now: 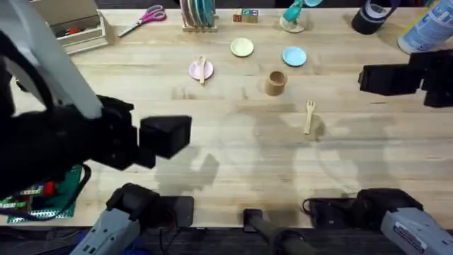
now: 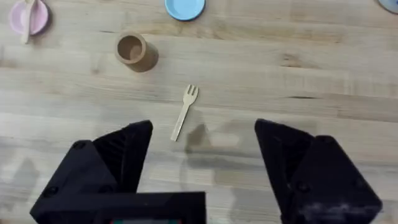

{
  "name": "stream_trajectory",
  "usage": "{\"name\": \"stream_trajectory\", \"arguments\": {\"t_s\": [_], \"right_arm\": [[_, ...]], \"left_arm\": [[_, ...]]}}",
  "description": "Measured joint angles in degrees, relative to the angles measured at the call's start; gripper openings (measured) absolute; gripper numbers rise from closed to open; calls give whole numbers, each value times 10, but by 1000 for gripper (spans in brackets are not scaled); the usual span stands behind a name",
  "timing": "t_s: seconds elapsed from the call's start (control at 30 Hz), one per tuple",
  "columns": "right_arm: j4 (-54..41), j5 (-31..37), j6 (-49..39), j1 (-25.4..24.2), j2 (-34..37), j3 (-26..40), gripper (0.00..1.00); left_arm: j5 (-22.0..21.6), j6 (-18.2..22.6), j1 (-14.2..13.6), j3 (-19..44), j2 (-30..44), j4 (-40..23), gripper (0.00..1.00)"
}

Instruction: Pick up a utensil and set it on the pink plate, then put the other utensil in the container.

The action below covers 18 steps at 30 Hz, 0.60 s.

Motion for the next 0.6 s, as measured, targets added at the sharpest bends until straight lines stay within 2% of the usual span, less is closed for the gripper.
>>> {"name": "stream_trajectory", "arguments": {"t_s": [0.2, 0.6], "right_arm": [[0, 0, 0, 0, 0, 0, 998], [-1, 0, 0, 0, 0, 0, 998]], "left_arm": [[17, 55, 0, -12, -2, 4, 995], [-14, 73, 0, -12, -2, 8, 995]]}}
